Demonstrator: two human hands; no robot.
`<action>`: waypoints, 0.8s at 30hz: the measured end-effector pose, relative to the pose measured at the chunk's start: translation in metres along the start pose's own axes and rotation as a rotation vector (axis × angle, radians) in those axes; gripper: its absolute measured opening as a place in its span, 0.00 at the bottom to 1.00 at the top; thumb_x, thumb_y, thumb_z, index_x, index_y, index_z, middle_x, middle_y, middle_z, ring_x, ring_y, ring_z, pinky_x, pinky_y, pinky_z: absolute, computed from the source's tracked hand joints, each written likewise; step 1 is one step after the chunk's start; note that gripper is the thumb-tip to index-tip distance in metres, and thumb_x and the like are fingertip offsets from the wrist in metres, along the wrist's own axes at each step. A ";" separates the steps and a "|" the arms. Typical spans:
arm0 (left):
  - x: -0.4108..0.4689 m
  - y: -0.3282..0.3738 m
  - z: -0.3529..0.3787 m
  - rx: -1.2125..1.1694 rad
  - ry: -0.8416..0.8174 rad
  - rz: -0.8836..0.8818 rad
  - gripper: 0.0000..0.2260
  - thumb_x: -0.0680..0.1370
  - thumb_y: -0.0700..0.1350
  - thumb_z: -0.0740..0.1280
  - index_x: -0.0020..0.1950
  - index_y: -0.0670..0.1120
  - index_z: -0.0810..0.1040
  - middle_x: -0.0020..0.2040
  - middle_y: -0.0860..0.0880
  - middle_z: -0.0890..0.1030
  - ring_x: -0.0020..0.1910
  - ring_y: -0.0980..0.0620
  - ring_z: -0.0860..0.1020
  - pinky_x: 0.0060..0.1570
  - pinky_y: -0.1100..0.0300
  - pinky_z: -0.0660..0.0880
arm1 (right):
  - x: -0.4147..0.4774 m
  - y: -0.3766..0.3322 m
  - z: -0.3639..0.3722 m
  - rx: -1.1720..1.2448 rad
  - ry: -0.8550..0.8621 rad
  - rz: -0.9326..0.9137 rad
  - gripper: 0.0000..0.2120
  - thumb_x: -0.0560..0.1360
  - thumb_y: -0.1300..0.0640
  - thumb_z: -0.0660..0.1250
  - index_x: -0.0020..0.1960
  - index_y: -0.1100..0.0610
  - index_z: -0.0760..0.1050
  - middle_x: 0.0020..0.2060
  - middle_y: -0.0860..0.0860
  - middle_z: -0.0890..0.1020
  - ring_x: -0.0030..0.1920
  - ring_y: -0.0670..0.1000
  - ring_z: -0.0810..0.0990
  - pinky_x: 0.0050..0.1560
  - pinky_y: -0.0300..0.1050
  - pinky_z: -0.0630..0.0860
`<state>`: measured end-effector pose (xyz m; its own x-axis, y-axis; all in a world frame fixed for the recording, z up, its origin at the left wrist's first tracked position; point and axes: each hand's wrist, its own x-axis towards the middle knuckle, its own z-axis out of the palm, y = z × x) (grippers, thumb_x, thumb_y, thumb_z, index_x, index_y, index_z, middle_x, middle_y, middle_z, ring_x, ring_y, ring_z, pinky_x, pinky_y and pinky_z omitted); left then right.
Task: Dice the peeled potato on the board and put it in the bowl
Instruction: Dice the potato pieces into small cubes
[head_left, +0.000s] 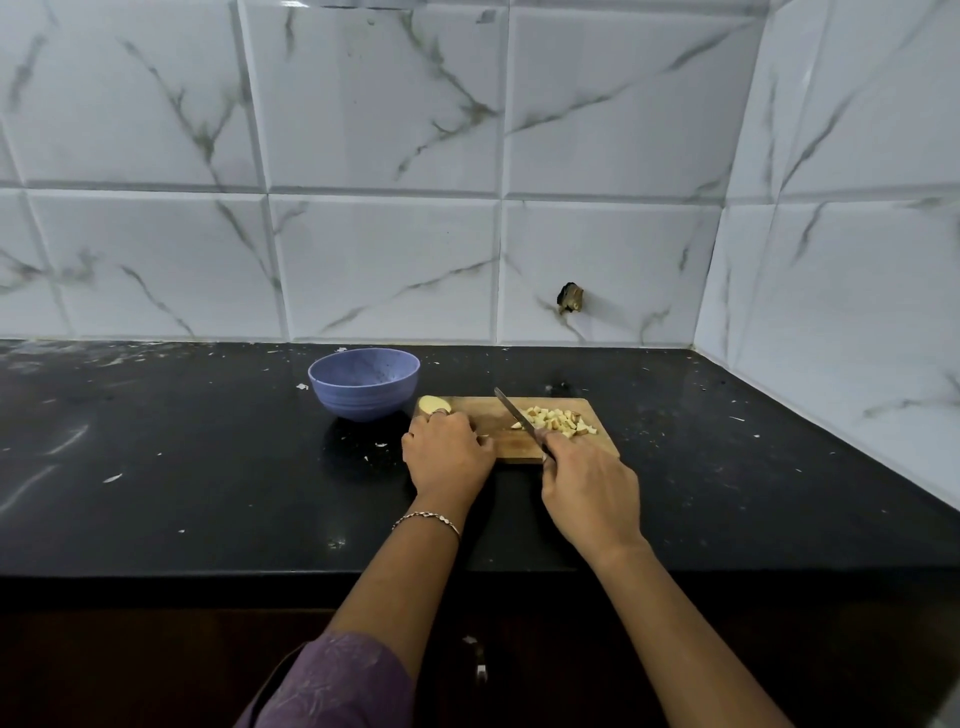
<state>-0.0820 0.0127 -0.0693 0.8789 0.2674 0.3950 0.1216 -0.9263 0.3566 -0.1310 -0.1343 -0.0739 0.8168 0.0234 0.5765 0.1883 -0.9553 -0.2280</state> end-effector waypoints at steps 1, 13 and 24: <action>0.000 0.000 -0.001 -0.007 0.012 0.009 0.15 0.77 0.55 0.64 0.59 0.50 0.81 0.56 0.48 0.80 0.61 0.46 0.74 0.58 0.51 0.69 | 0.000 0.000 -0.001 0.003 -0.001 -0.001 0.17 0.82 0.51 0.60 0.70 0.43 0.72 0.44 0.44 0.80 0.43 0.46 0.79 0.40 0.42 0.76; -0.001 0.007 -0.008 -0.143 0.125 0.200 0.09 0.82 0.46 0.62 0.59 0.48 0.79 0.54 0.49 0.83 0.54 0.47 0.78 0.53 0.55 0.71 | -0.002 -0.002 -0.002 0.023 0.030 0.004 0.17 0.81 0.51 0.62 0.70 0.43 0.73 0.43 0.43 0.81 0.43 0.46 0.79 0.40 0.42 0.78; 0.009 0.016 0.010 -0.260 -0.032 0.347 0.10 0.77 0.38 0.68 0.57 0.48 0.79 0.52 0.49 0.82 0.52 0.50 0.80 0.51 0.51 0.79 | 0.002 0.000 -0.003 0.053 0.020 0.049 0.18 0.81 0.51 0.62 0.70 0.43 0.72 0.48 0.45 0.80 0.47 0.46 0.79 0.44 0.41 0.76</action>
<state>-0.0673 -0.0017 -0.0682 0.8617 -0.0605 0.5038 -0.3004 -0.8610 0.4103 -0.1312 -0.1350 -0.0702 0.8148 -0.0294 0.5790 0.1774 -0.9381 -0.2973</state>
